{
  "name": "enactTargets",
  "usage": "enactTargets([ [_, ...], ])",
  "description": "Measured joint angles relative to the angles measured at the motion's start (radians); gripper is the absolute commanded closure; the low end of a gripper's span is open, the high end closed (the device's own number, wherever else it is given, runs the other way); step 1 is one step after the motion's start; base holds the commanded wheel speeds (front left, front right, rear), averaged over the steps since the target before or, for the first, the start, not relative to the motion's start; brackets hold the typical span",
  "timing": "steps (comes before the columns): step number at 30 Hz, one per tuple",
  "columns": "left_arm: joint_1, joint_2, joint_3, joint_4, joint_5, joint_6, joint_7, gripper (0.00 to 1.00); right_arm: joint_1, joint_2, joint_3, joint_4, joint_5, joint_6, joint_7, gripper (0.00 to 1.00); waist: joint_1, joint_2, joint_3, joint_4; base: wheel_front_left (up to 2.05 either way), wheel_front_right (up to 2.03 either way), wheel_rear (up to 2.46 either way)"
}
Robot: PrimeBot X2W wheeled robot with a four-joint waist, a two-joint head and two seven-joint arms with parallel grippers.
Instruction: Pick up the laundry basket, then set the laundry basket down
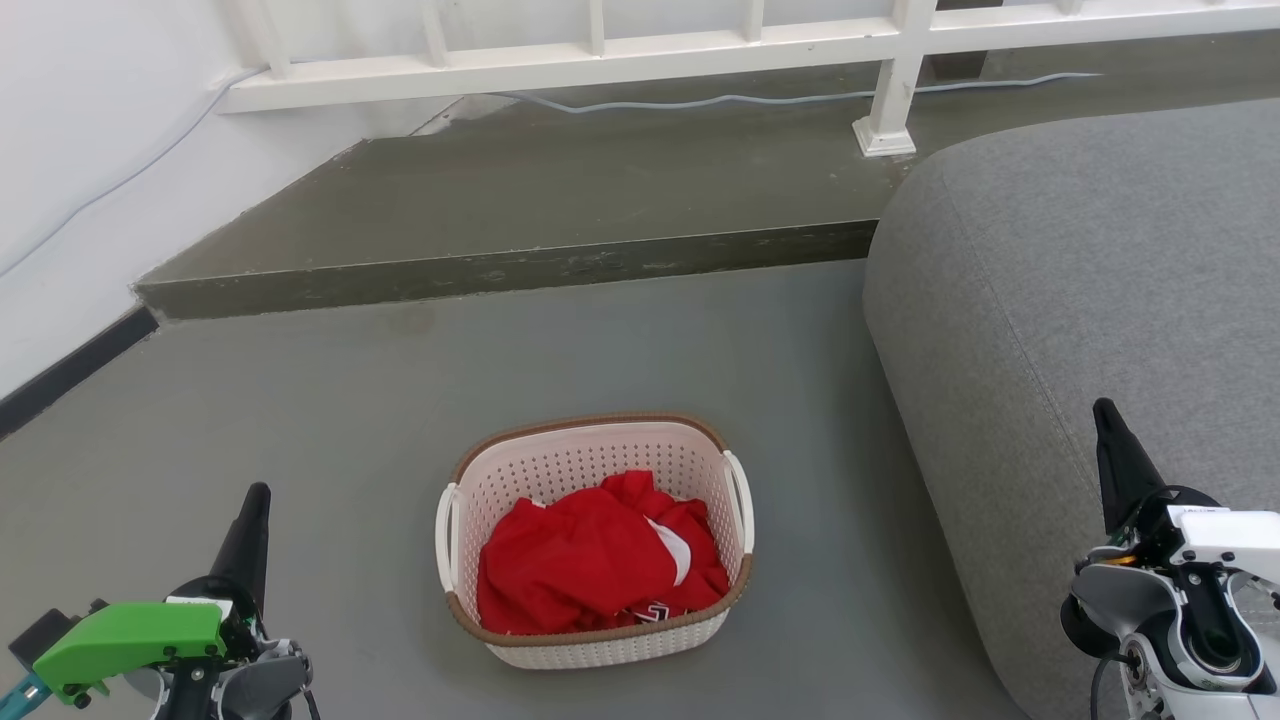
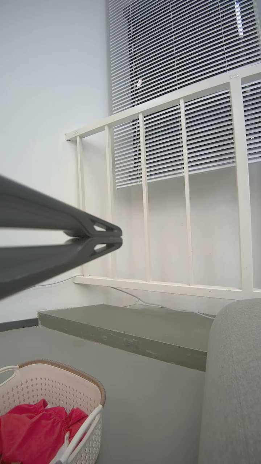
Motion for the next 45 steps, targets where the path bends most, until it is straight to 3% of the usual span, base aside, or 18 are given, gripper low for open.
enactTargets([
  [45, 0.0, 0.0, 0.0, 0.0, 0.0, 0.0, 0.0, 1.0, -0.001, 0.001, -0.004, 0.007, 0.0, 0.002, 0.005, 1.0, 0.0, 0.0, 0.0, 0.0, 0.0, 0.0, 0.0],
])
